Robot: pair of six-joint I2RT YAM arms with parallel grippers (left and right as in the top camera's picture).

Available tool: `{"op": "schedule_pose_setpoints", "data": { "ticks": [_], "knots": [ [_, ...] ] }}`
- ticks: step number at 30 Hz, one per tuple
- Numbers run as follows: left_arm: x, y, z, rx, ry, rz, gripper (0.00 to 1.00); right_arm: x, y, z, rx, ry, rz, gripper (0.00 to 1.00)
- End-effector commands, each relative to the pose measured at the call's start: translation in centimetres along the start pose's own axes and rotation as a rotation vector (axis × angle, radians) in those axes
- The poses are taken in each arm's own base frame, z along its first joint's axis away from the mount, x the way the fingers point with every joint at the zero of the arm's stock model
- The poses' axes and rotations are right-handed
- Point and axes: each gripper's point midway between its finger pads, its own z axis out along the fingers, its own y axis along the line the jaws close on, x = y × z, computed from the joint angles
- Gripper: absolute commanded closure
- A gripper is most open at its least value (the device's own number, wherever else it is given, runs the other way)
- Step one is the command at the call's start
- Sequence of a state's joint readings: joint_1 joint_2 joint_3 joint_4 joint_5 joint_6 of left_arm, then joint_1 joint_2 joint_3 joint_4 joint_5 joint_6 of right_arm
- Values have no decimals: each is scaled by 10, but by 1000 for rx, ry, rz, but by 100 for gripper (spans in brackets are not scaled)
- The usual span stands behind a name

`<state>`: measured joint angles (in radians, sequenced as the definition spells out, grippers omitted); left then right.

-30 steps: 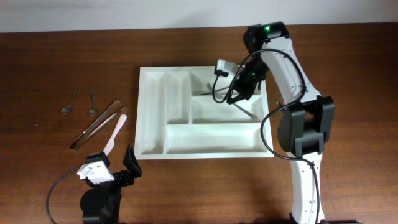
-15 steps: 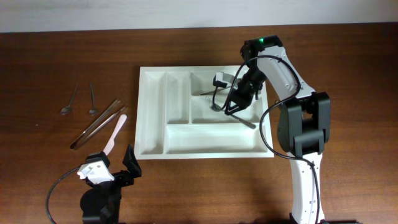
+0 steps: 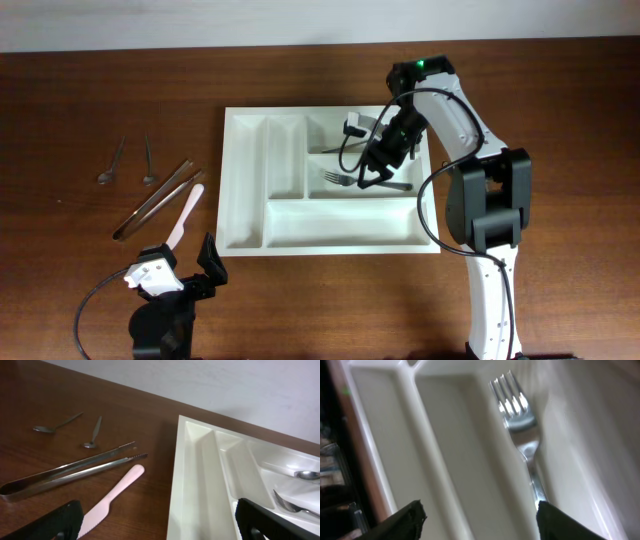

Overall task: Pack container
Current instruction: 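Carry the fork into the tray's middle compartment and release, then move the right gripper down onto the second fork and grasp it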

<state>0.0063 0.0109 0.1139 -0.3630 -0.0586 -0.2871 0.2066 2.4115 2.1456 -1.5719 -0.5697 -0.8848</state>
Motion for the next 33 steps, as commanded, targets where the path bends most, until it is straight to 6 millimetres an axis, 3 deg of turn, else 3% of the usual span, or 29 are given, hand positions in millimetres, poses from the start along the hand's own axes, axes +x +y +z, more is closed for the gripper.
{"op": "schedule_pose_setpoints", "data": {
  "ticks": [1, 3, 7, 10, 14, 18, 24, 33],
  "knots": [
    [1, -1, 0, 7, 1, 14, 1, -31, 12, -60, 98, -124, 35, 35],
    [1, -1, 0, 7, 1, 14, 1, -38, 17, -95, 160, -180, 88, 39],
    [1, -1, 0, 7, 1, 14, 1, -30, -6, -152, 389, -254, 350, 40],
    [1, -1, 0, 8, 1, 14, 1, -4, -32, -188, 576, -267, 536, 37],
    [1, -1, 0, 7, 1, 14, 1, 40, -60, -210, 713, -257, 798, 36],
    [1, -1, 0, 8, 1, 14, 1, 71, -76, -213, 757, -199, 885, 36],
    [1, -1, 0, 7, 1, 14, 1, 104, -93, -196, 742, -100, 962, 36],
    [1, -1, 0, 7, 1, 14, 1, 147, -125, -130, 644, 40, 1049, 38]
  ]
}}
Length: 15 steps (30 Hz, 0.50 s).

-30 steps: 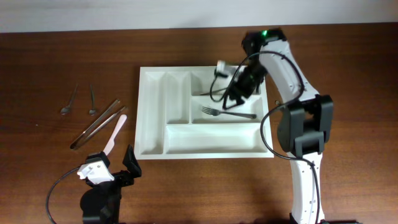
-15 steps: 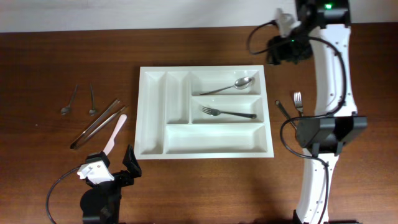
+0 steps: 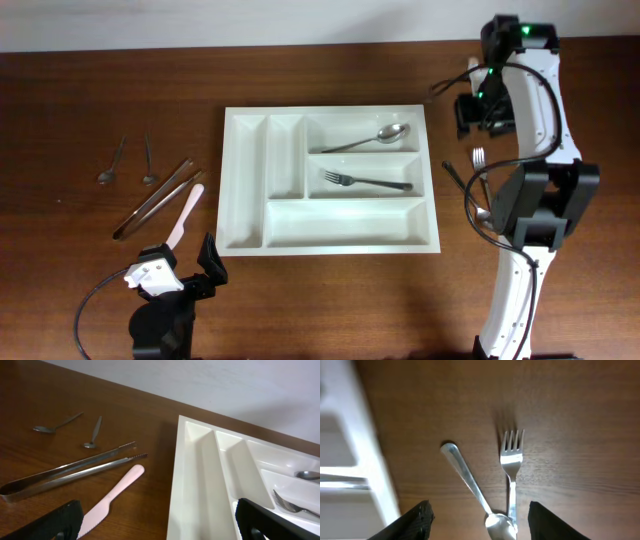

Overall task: Pack container
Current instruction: 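Move the right gripper down onto the second fork and grasp it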

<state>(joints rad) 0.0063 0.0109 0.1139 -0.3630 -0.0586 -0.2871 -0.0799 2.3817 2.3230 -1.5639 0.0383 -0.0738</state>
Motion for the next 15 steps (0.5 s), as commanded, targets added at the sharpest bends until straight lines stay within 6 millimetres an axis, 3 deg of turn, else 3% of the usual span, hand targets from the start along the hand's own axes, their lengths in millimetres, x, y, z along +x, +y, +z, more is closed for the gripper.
{"op": "schedule_pose_setpoints", "data": {
  "ticks": [1, 3, 10, 15],
  "knots": [
    [1, -1, 0, 8, 1, 14, 1, 9, -10, 26, 14, 51, 42, 37],
    [1, -1, 0, 7, 1, 14, 1, 11, -11, 42, -3, 61, 57, 37],
    [1, -1, 0, 7, 1, 14, 1, 12, -23, 54, -13, 60, 90, 37],
    [1, -1, 0, 7, 1, 14, 1, 26, -38, 72, -21, 109, 130, 37]
  ]
}}
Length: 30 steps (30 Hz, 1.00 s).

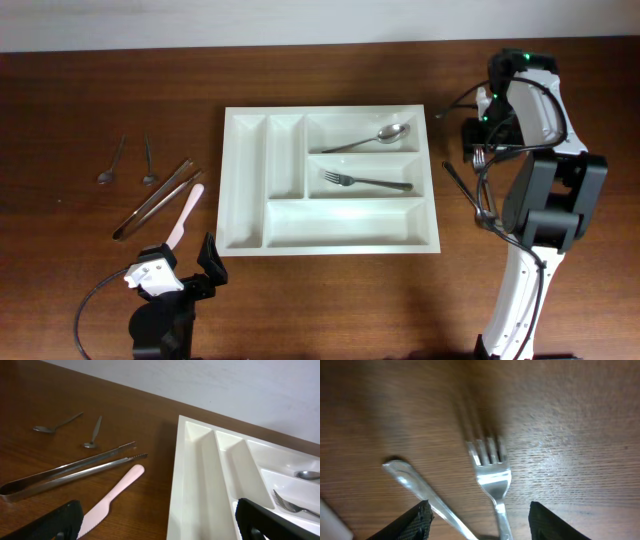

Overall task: Pack container
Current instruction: 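Move the right gripper down onto the second fork and grasp it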

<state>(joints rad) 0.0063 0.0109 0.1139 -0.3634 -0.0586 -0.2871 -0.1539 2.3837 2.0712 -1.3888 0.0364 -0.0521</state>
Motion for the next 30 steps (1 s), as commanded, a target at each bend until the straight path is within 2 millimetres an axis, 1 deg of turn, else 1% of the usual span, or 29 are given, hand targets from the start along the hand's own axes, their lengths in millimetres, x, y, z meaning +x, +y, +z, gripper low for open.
{"op": "schedule_pose_setpoints", "data": {
  "ticks": [1, 3, 4, 7, 12, 14, 18, 19, 22, 25, 26, 28, 30],
  "knots": [
    [1, -1, 0, 8, 1, 14, 1, 12, -13, 12, -9, 40, 42, 37],
    [1, -1, 0, 7, 1, 14, 1, 18, -16, 19, -12, 64, 50, 37],
    [1, -1, 0, 7, 1, 14, 1, 23, -18, 25, -14, 83, 55, 37],
    [1, -1, 0, 8, 1, 15, 1, 28, -18, 32, -16, 103, 55, 37],
    [1, -1, 0, 7, 1, 14, 1, 30, -16, 36, -20, 106, 55, 37],
    [1, -1, 0, 8, 1, 14, 1, 29, -16, 36, -19, 105, 55, 39],
    [1, -1, 0, 7, 1, 14, 1, 30, -20, 37, -12, 105, 88, 48],
    [1, -1, 0, 8, 1, 14, 1, 30, -21, 38, -12, 106, 97, 53],
    [1, -1, 0, 8, 1, 14, 1, 34, -22, 44, -13, 117, 101, 63],
    [1, -1, 0, 8, 1, 14, 1, 39, -21, 53, -15, 132, 100, 64],
    [1, -1, 0, 7, 1, 14, 1, 41, -21, 57, -15, 138, 100, 67],
    [1, -1, 0, 7, 1, 14, 1, 45, -20, 65, -16, 150, 100, 73],
    [1, -1, 0, 7, 1, 15, 1, 51, -19, 73, -17, 167, 98, 84]
  ]
}}
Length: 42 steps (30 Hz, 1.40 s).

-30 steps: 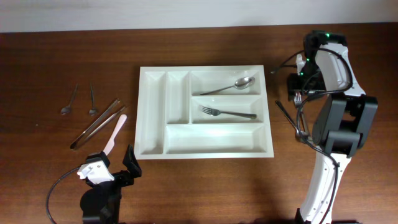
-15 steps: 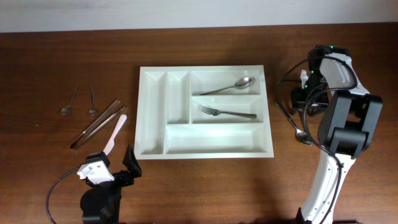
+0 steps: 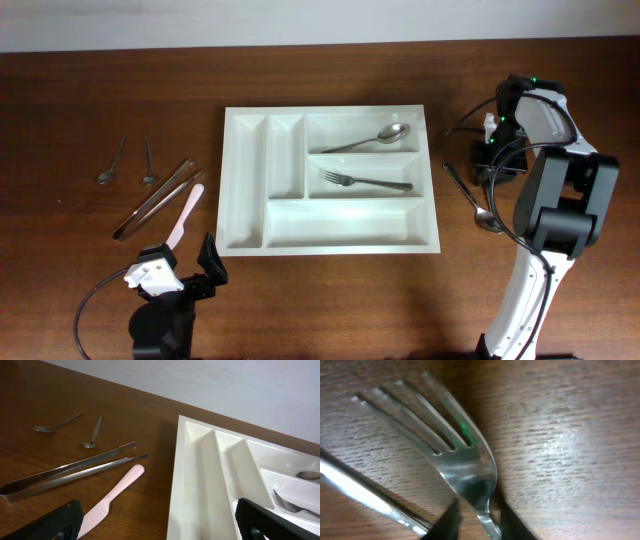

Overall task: Pack container
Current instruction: 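Move the right gripper down onto the second fork and grasp it, then carry the second fork into the middle compartment and release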

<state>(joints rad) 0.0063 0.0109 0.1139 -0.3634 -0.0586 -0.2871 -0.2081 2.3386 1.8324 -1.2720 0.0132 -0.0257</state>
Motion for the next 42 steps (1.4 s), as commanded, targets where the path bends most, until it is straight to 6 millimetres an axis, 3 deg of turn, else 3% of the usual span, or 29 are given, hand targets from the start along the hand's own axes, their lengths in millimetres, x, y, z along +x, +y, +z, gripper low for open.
{"op": "schedule_pose_setpoints", "data": {
  "ticks": [1, 18, 23, 28, 35, 40, 42],
  "knots": [
    [1, -1, 0, 7, 1, 14, 1, 19, -7, 37, 21, 93, 23, 96],
    [1, -1, 0, 7, 1, 14, 1, 12, -6, 45, 18, 57, 24, 96],
    [1, -1, 0, 7, 1, 14, 1, 2, -6, 36, 13, 26, 25, 96],
    [1, -1, 0, 7, 1, 14, 1, -19, 2, 0, -35, -46, 24, 96],
    [1, -1, 0, 7, 1, 14, 1, -46, 17, -83, -69, -196, -30, 96],
    [1, -1, 0, 7, 1, 14, 1, -52, 33, -136, -83, -296, -76, 96],
    [1, -1, 0, 7, 1, 14, 1, -49, 51, -155, -132, -331, -130, 96]
  ]
}}
